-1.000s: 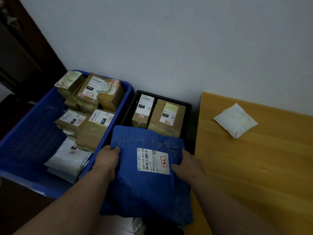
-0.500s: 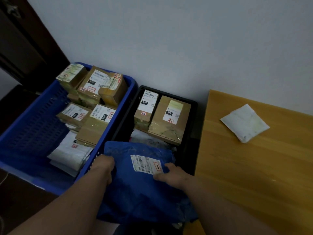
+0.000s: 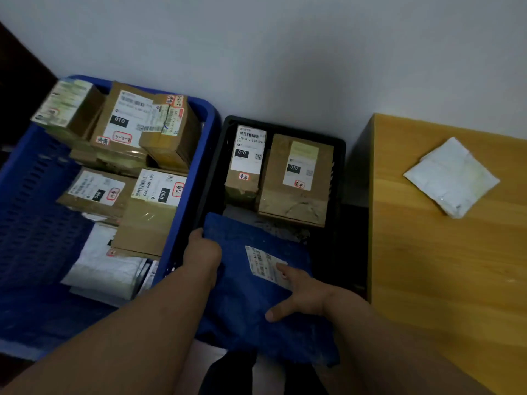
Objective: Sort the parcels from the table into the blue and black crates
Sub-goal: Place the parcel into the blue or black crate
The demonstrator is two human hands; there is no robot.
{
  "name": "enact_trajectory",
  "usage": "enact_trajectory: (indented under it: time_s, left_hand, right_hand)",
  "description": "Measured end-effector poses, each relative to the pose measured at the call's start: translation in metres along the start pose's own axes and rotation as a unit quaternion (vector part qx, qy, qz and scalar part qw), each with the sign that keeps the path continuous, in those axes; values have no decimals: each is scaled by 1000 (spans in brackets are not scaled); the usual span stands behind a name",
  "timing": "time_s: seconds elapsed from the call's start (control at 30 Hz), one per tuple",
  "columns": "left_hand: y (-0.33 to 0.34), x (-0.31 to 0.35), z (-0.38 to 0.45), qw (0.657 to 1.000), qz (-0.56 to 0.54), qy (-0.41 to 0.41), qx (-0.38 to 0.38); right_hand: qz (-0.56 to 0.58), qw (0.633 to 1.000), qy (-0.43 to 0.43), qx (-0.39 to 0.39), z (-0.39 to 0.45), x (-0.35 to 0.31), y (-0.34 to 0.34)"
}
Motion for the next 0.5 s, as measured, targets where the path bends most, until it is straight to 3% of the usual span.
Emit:
enact_trajectory:
  time_s: [0.2,0.37,0.43,0.5]
  left_hand:
    - [13,16,34,998,45,17,-49]
    - [29,26,56,993,78,80,-41]
    - [34,27,69,984,142,107,-33]
    - [35,23,76,952,270,145,-19]
  right_hand:
    - [25,999,8,47,37,5,2]
    - [-82,993,-10,85,52,10,-2]
    - [-156,981,-14,118,60,14,0]
    - [-222,963,-10,149,70,19,4]
Point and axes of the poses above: each hand's wrist, its own z-axis towards the middle knuckle, its own y-axis out of the palm, x = y × z, the point moved 1 cm from there along z, towards the middle knuckle, and after that the axes turned 12 degrees about -y, right-handed, at the moved point
